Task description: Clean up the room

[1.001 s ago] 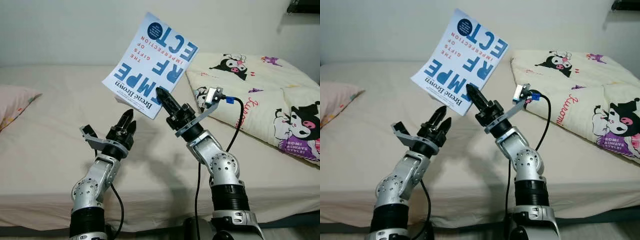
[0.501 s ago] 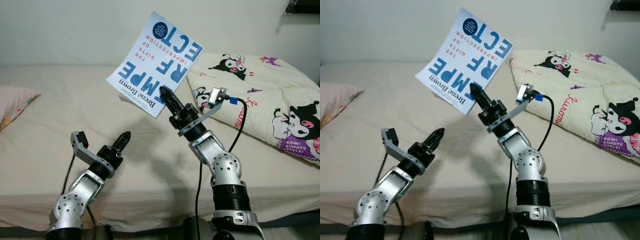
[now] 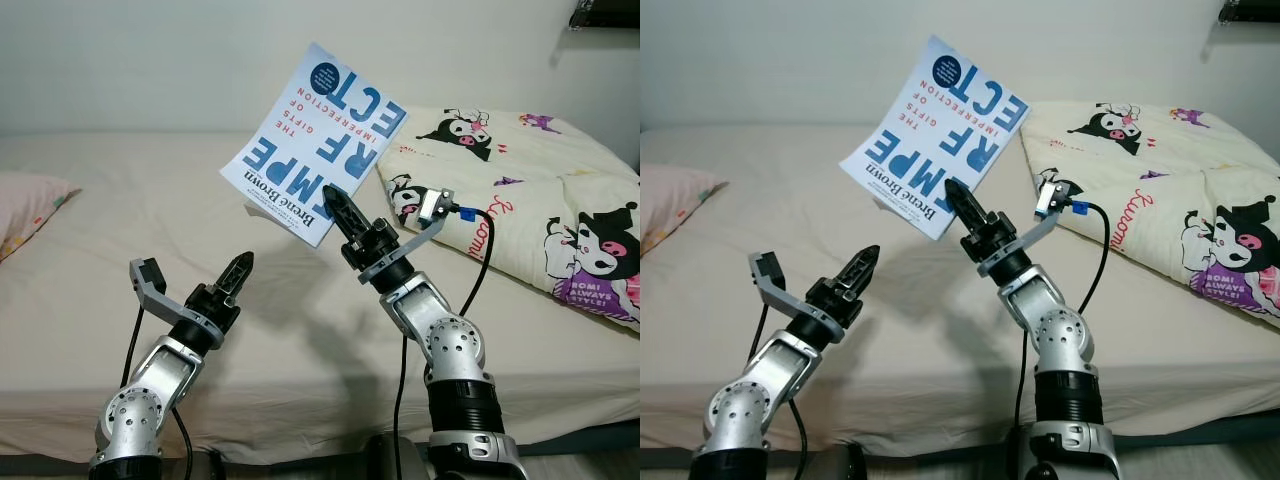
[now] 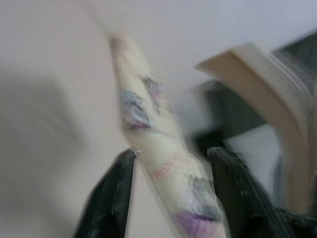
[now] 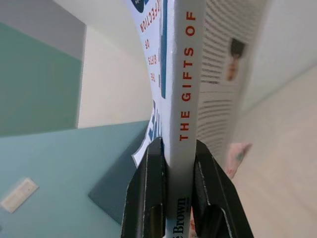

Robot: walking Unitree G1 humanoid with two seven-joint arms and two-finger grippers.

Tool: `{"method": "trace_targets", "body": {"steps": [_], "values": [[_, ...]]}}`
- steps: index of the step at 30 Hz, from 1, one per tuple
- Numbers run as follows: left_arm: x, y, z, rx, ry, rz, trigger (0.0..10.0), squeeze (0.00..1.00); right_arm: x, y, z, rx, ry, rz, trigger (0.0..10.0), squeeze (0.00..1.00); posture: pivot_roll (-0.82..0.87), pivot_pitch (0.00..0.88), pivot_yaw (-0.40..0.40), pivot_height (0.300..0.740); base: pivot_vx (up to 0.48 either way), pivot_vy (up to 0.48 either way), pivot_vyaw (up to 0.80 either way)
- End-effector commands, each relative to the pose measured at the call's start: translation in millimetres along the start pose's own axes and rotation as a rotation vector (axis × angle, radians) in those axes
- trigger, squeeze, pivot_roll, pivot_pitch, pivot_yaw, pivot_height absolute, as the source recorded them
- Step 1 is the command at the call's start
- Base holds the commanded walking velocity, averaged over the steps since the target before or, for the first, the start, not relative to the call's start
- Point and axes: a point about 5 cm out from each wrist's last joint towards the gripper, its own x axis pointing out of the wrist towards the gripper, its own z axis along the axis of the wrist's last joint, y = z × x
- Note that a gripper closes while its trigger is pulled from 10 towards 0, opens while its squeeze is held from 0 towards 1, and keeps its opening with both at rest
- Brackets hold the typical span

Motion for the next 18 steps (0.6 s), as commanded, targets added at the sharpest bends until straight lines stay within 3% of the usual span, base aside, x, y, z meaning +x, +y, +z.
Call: {"method": "trace_targets", "body": {"steps": [1,3,4,5,6,10,14,16,17,18], "values": [[-6.8,29.0,3,0.299,-0.003,0.228,10.0,0.00,-8.9,-7.1,3,-0.133,0.004,-0.087,10.0,0.00,0.00,0.007,-0.057,0.560,0.000,0.000,0.00],[-6.8,29.0,3,0.299,-0.003,0.228,10.0,0.00,-8.9,-7.1,3,-0.133,0.004,-0.087,10.0,0.00,0.00,0.007,-0.057,0.560,0.000,0.000,0.00],[-10.5,39.6,10,0.471,-0.020,0.322,10.0,0.00,-17.3,-14.4,7,-0.217,0.009,-0.151,10.0,0.00,0.01,0.005,-0.056,0.560,0.000,0.000,0.00],[-10.5,39.6,10,0.471,-0.020,0.322,10.0,0.00,-17.3,-14.4,7,-0.217,0.009,-0.151,10.0,0.00,0.01,0.005,-0.056,0.560,0.000,0.000,0.00],[-16.1,51.2,23,0.626,-0.061,0.437,10.0,0.00,-31.8,-22.8,16,-0.326,-0.010,-0.233,10.0,0.00,0.01,0.001,-0.058,0.560,0.000,0.000,0.00],[-19.4,55.0,28,0.676,-0.068,0.478,10.0,0.00,-40.5,-27.2,21,-0.383,-0.020,-0.277,10.0,0.00,0.01,0.000,-0.056,0.560,0.000,0.000,0.00],[-21.4,54.4,30,0.671,-0.076,0.488,10.0,0.00,-46.1,-30.6,21,-0.416,-0.014,-0.304,10.0,0.00,0.01,0.000,-0.053,0.560,0.000,0.000,0.00],[-21.9,53.7,31,0.707,-0.079,0.504,10.0,0.00,-50.3,-35.6,17,-0.510,0.031,-0.346,10.0,0.00,0.01,0.000,-0.052,0.560,0.000,0.000,0.00],[-21.9,53.7,31,0.707,-0.079,0.504,10.0,0.00,-50.3,-35.6,17,-0.510,0.031,-0.346,10.0,0.00,0.01,0.000,-0.052,0.560,0.000,0.000,0.00],[-20.7,53.6,27,0.724,-0.056,0.507,10.0,0.00,-51.5,-38.1,13,-0.581,0.071,-0.368,10.0,0.00,0.01,0.000,-0.054,0.560,0.000,0.000,0.00]]}}
